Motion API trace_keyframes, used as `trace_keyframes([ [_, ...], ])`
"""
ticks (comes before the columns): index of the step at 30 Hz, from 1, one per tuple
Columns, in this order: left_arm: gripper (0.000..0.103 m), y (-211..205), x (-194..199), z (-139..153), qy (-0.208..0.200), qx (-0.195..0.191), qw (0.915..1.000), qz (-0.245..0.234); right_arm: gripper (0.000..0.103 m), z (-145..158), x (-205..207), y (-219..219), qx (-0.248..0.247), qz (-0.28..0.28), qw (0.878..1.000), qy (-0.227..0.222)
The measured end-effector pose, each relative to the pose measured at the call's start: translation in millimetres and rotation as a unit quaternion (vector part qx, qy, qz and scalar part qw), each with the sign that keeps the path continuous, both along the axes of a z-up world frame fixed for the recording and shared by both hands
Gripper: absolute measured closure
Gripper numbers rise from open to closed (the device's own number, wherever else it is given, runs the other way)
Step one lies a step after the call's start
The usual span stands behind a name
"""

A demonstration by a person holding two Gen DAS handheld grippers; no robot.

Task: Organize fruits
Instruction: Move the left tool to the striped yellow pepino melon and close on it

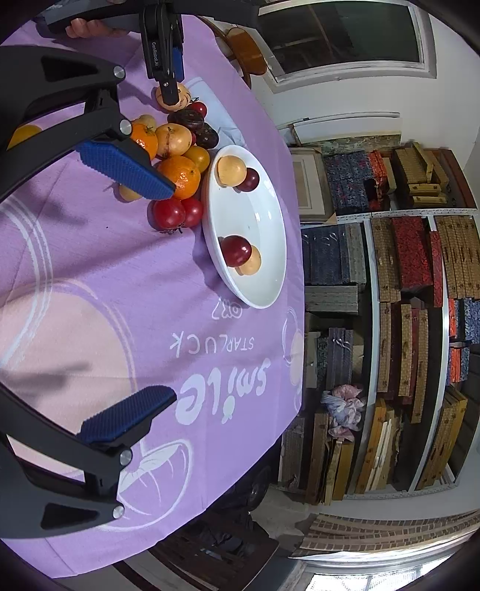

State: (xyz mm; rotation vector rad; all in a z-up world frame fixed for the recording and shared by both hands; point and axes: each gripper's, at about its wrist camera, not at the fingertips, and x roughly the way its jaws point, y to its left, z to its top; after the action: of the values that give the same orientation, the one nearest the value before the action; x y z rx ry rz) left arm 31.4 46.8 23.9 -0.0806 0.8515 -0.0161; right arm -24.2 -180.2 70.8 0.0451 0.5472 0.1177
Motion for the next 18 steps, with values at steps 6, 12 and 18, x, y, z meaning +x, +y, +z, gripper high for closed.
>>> trace_keyframes([
  [6,0.04,-0.1,3.8,-5.4,0.006,0.001,1.0,-0.002,0.004,-1.6,0.2,0.4,-0.001,0.0,1.0,0.003],
  [12,0.039,3.3,3.5,-6.5,0.003,-0.001,1.0,0.0,0.004,-3.3,0.4,-0.4,-0.002,-0.001,1.0,0.007],
  [18,0.053,5.1,5.4,-8.5,0.007,-0.01,0.9999,-0.008,0.004,-4.9,1.0,-1.3,-0.003,-0.001,1.0,0.01],
])
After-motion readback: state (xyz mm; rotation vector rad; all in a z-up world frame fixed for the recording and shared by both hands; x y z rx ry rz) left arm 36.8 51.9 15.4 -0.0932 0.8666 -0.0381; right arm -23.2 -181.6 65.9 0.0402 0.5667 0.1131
